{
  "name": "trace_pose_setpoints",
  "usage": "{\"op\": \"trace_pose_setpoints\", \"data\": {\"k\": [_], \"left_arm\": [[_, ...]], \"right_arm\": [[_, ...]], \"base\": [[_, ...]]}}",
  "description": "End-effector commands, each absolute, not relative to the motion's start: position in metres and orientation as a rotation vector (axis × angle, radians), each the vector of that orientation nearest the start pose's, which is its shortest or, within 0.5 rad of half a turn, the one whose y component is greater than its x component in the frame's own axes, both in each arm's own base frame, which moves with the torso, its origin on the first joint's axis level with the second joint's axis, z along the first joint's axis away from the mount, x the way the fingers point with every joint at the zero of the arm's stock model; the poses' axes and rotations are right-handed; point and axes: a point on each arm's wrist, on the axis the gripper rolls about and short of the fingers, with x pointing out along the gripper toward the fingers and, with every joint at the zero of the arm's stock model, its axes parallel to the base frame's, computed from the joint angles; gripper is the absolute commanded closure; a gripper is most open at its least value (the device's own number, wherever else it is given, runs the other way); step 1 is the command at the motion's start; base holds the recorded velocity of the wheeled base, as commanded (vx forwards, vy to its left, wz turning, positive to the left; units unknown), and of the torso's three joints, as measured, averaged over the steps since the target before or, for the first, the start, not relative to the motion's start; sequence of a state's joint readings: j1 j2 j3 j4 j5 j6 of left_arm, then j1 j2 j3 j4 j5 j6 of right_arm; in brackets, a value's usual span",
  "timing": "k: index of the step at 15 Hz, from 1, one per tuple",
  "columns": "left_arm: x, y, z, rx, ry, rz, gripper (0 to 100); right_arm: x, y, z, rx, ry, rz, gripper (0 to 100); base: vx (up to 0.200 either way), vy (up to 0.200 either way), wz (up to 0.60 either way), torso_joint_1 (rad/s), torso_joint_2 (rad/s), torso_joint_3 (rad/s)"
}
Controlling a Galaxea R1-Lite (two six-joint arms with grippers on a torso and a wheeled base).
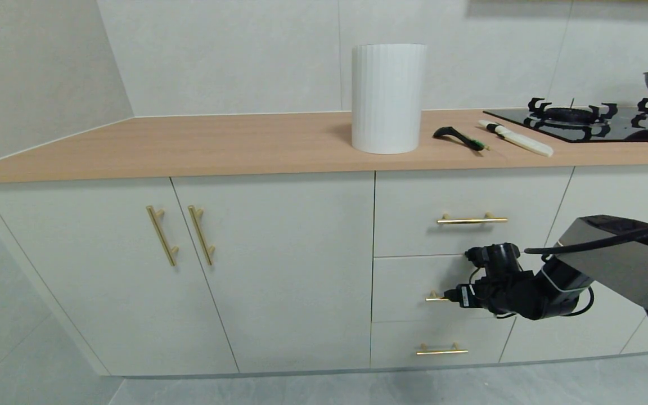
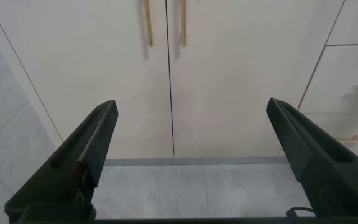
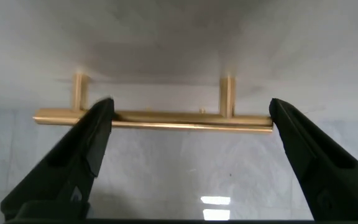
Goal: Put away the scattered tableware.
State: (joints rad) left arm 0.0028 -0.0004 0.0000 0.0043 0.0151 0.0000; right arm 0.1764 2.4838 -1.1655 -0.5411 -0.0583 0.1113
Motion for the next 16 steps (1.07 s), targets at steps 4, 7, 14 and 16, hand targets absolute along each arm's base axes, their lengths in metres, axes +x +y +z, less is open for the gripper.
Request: {"op": "trace_pose_setpoints", "data": {"k": [4,7,14,16], "left_arm": [[-0.023,0.000,0.075,0.000,0.005,0.018,0],[-0.023,0.000,0.075,0.000,0.005,0.018,0],[-0.023,0.000,0.075,0.000,0.003,0.018,0],[-0.023,0.000,0.075,0.000,0.003,0.018,0]], "right_arm": [[0.419,0.073,-0.042,0.003,0.792,0.072,0],[0.412,0.073,-0.036,0.001,0.806,0.072,0],[0.339,0.070,0.100,0.010,0.778,0.132,0],[0.323,0.076,0.128,0.012,0.734,0.166,0]], "base": [[0.000,0.000,0.00,0.000,0.00,0.000],[0.000,0.000,0.00,0.000,0.00,0.000],[0.000,0.000,0.00,0.000,0.00,0.000],[0.000,0.000,0.00,0.000,0.00,0.000]]}}
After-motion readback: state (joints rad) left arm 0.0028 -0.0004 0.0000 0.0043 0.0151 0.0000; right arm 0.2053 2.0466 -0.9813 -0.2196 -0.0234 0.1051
